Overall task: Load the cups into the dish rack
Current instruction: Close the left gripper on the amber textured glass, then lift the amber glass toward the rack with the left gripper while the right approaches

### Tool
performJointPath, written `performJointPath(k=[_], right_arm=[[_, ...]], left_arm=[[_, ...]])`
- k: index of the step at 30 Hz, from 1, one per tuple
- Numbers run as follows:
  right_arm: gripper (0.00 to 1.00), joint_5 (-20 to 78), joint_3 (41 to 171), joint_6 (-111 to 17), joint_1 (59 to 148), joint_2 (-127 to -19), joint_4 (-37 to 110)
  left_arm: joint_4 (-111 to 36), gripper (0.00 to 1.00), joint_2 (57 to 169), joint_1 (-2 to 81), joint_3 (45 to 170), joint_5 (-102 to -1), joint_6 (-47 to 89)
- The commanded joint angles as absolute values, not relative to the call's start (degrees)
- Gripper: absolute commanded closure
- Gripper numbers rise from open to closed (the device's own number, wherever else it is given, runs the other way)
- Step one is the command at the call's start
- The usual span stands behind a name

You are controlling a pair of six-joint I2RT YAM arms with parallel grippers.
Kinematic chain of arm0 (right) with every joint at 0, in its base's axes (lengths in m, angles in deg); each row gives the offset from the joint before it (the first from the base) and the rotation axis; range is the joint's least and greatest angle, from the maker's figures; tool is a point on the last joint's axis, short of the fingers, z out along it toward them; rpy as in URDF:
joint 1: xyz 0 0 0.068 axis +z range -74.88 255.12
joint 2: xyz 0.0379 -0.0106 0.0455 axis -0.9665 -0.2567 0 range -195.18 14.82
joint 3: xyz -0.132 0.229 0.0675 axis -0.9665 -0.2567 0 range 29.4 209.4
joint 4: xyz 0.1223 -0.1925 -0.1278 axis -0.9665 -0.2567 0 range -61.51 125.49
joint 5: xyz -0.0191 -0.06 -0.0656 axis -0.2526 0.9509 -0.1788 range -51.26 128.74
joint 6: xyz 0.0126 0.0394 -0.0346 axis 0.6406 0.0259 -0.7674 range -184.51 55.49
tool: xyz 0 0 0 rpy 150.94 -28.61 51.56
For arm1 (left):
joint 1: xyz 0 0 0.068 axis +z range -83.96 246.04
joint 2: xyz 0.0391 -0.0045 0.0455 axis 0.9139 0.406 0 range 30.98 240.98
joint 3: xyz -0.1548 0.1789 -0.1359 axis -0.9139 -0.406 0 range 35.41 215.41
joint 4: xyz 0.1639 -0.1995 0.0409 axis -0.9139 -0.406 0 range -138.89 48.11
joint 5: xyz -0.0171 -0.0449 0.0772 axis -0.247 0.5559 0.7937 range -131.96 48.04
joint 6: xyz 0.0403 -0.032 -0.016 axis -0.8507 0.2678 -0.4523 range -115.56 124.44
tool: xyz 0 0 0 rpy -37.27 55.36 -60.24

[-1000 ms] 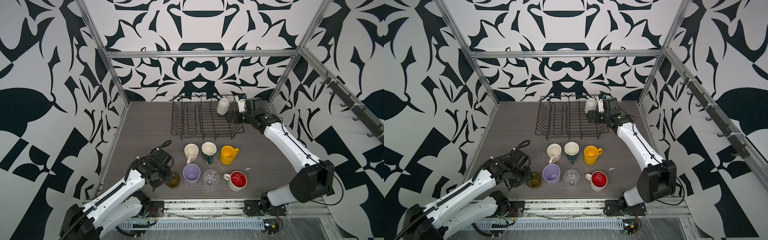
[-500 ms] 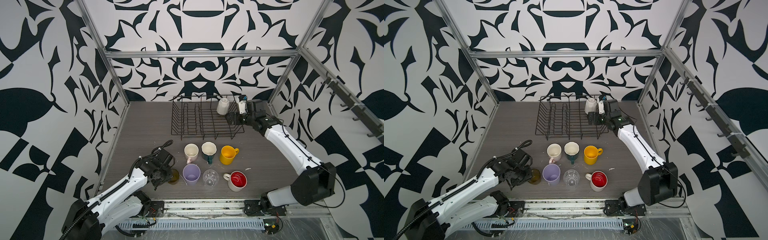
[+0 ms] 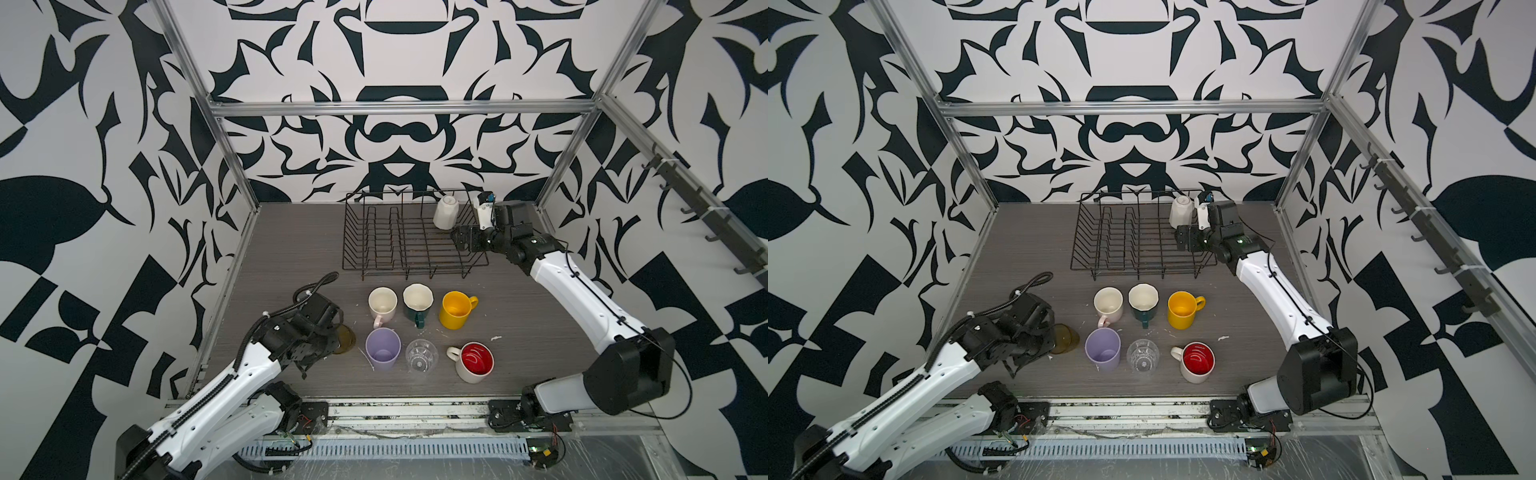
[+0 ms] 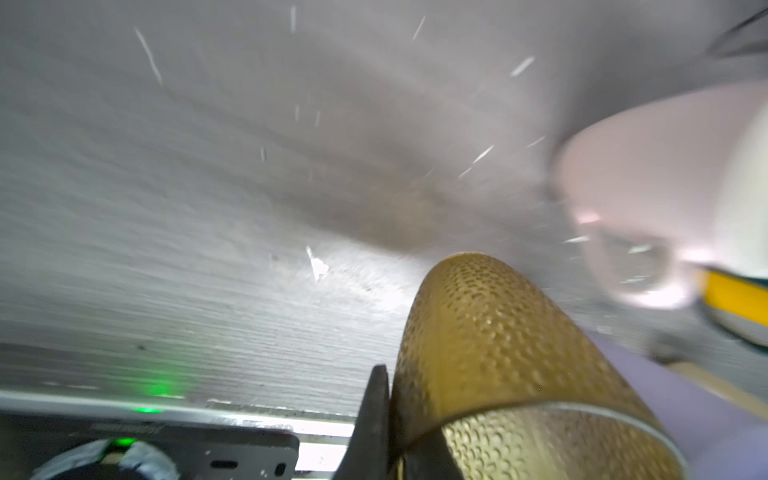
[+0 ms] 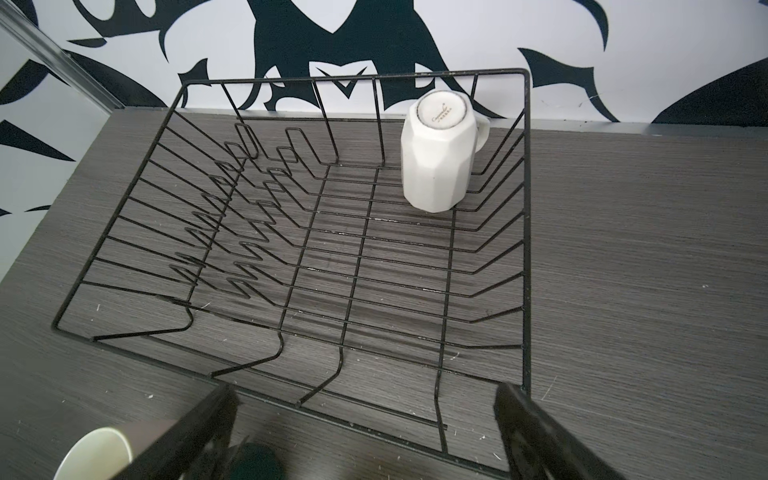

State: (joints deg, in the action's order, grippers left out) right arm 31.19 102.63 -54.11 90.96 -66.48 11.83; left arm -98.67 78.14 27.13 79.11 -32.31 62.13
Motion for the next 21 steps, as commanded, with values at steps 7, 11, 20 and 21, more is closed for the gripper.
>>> performJointPath(k=[7, 11, 20, 21], right_arm=[[0.01, 22.01, 101.02, -50.66, 91.09, -61.75, 17.25], [0.01, 13.27, 99.11, -48.17, 91.08, -60.35, 20.46], [0.02, -12.72, 91.72, -32.67, 91.34, -60.28, 45.8], [0.02, -13.96, 91.3, -31.42, 91.6, -60.49, 48.21]], left_arm=[[-95.49, 1.0, 75.64, 34.77, 91.6, -29.5, 49.44], [-79.25, 1.0, 75.62, 40.49, 88.78, -43.38, 48.56], [-47.81, 1.0, 84.11, 45.07, 85.59, -71.0, 51.01], [-45.46, 1.0, 85.3, 45.08, 85.59, -72.62, 51.68]])
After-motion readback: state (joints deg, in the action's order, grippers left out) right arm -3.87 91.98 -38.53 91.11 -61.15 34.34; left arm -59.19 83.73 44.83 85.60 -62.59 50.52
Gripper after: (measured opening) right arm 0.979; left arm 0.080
